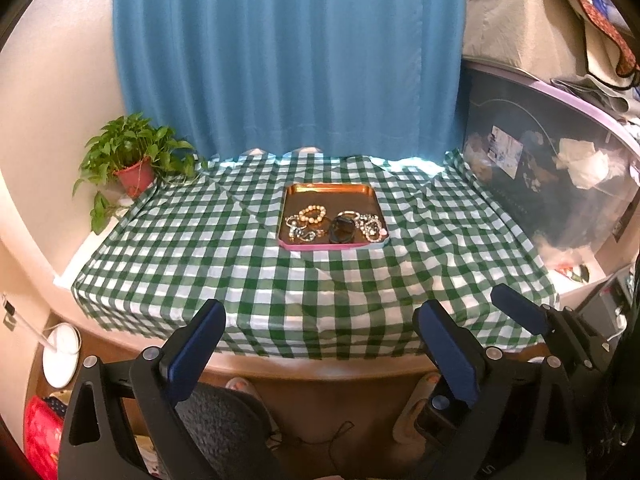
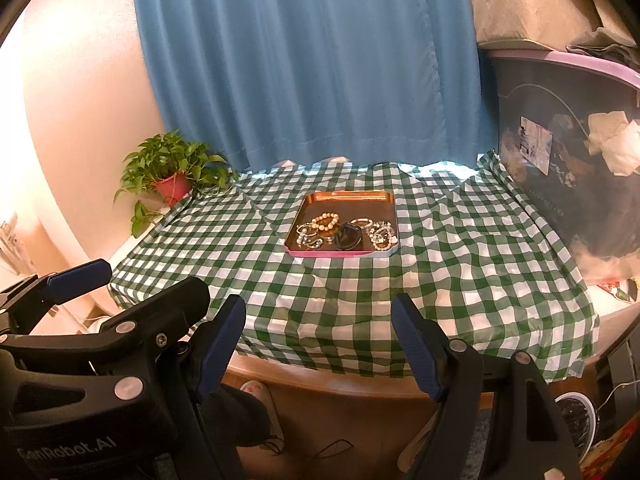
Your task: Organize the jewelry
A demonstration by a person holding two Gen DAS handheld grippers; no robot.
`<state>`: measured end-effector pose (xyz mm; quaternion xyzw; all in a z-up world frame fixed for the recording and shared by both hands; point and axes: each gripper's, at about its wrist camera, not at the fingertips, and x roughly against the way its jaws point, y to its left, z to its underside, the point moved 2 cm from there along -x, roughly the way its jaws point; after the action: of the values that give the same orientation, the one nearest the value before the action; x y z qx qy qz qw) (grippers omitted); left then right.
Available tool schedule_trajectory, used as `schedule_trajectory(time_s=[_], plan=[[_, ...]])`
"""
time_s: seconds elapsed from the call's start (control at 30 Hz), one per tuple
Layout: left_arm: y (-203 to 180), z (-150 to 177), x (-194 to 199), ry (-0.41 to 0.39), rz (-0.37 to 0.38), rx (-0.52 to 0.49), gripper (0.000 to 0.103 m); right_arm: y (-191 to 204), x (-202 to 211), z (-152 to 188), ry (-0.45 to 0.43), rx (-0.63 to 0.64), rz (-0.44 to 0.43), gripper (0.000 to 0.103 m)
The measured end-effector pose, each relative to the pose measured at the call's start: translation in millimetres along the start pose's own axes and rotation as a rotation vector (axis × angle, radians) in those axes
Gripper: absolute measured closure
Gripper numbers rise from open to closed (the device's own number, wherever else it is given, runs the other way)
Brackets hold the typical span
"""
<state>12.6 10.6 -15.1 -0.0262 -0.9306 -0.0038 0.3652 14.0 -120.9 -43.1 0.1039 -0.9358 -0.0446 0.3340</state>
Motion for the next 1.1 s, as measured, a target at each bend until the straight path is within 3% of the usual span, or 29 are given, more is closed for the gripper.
schedule_trajectory(time_s=[1.1], plan=[[-13,1,0,-0.017,-0.032,-0.024,0.006,-2,-2,1,0.009,-0.002,-0.003,0.031]])
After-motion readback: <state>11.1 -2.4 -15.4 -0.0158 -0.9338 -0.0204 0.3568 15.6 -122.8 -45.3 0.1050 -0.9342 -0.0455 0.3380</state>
